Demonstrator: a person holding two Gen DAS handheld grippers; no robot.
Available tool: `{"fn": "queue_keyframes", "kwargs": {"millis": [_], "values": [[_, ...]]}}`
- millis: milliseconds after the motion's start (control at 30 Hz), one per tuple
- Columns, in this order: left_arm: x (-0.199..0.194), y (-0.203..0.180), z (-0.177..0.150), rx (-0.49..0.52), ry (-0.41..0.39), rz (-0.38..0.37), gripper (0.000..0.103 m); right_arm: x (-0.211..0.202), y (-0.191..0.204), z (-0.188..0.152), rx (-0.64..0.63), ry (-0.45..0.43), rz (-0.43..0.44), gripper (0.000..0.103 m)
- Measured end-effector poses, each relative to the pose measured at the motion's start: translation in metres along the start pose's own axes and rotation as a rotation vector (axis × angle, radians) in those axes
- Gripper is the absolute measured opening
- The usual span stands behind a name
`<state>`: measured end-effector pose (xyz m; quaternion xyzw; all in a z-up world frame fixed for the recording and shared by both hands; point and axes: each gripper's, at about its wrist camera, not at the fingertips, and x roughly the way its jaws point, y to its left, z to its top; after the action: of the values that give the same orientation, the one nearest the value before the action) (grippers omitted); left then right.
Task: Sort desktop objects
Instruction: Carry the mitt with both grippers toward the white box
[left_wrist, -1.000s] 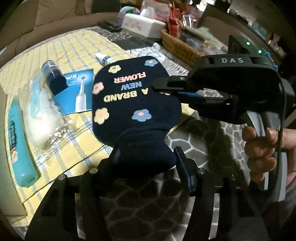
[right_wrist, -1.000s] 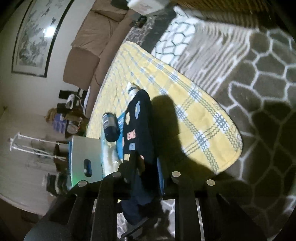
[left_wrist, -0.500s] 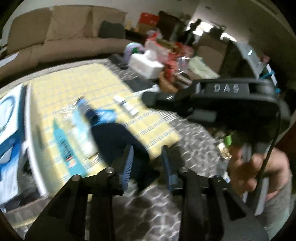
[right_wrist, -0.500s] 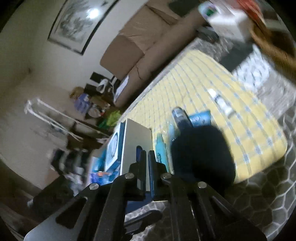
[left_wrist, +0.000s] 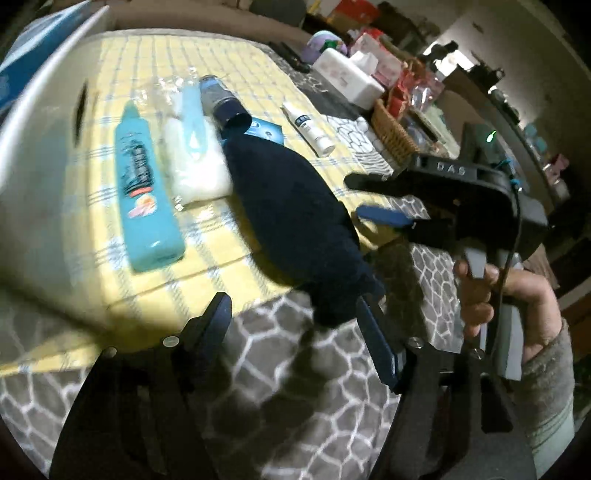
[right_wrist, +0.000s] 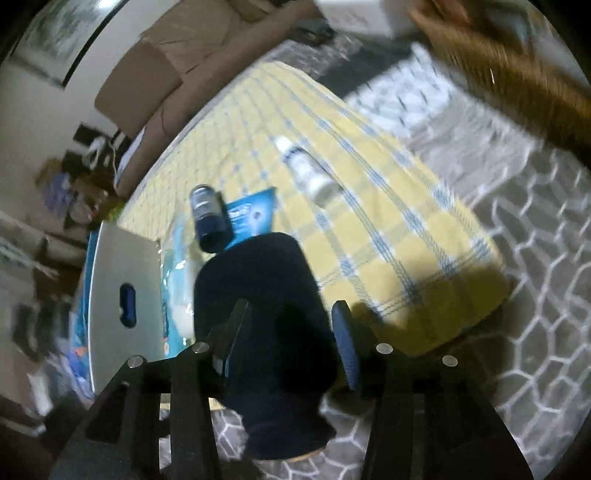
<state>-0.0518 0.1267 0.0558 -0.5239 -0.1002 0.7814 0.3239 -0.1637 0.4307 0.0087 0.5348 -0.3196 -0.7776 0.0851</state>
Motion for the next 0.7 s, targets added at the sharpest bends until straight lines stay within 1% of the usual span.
{"fn": "queue_keyframes", "kwargs": {"millis": [67, 100, 167, 267, 300, 333, 367, 467, 533, 567, 633, 667, 700], "values": [[0.008, 0.001, 0.005, -0.014, -0.001, -0.004, 0.067, 0.003, -0.009, 0.0, 0.034, 0.018, 0.051, 0.048], [0.014, 0.002, 0.01, -0.033, 0.001, -0.017, 0.067, 0.004, -0.013, -0.001, 0.042, 0.024, 0.06, 0.047], [0.023, 0.004, 0.018, -0.057, 0.006, -0.03, 0.067, 0.006, -0.013, -0.002, 0.032, 0.042, 0.09, 0.047], [0.035, 0.003, 0.024, -0.076, -0.006, -0.033, 0.067, 0.006, -0.008, -0.006, 0.014, 0.077, 0.116, 0.042], [0.039, 0.002, 0.025, -0.074, 0.008, -0.059, 0.065, 0.006, -0.007, -0.008, 0.003, 0.079, 0.109, 0.042], [0.041, -0.002, 0.024, -0.071, 0.015, -0.072, 0.061, 0.006, -0.005, -0.009, -0.009, 0.079, 0.106, 0.042], [0.04, -0.006, 0.025, -0.066, 0.006, -0.058, 0.062, 0.005, -0.004, -0.01, -0.016, 0.081, 0.106, 0.042], [0.03, -0.015, 0.026, -0.042, -0.037, -0.071, 0.069, 0.006, -0.006, -0.014, -0.02, 0.1, 0.122, 0.042], [0.02, -0.019, 0.031, -0.024, -0.067, -0.085, 0.073, 0.008, -0.013, -0.018, 0.018, 0.13, 0.179, 0.042], [0.015, -0.021, 0.033, -0.018, -0.08, -0.096, 0.072, 0.01, -0.015, -0.02, 0.032, 0.146, 0.207, 0.042], [0.01, -0.029, 0.04, 0.009, -0.078, -0.119, 0.073, 0.011, -0.021, -0.025, 0.067, 0.176, 0.277, 0.043], [0.01, -0.033, 0.042, 0.019, -0.071, -0.142, 0.073, 0.011, -0.025, -0.025, 0.089, 0.183, 0.291, 0.044], [0.012, -0.04, 0.043, 0.029, -0.059, -0.171, 0.073, 0.006, -0.027, -0.024, 0.089, 0.17, 0.263, 0.044]]}}
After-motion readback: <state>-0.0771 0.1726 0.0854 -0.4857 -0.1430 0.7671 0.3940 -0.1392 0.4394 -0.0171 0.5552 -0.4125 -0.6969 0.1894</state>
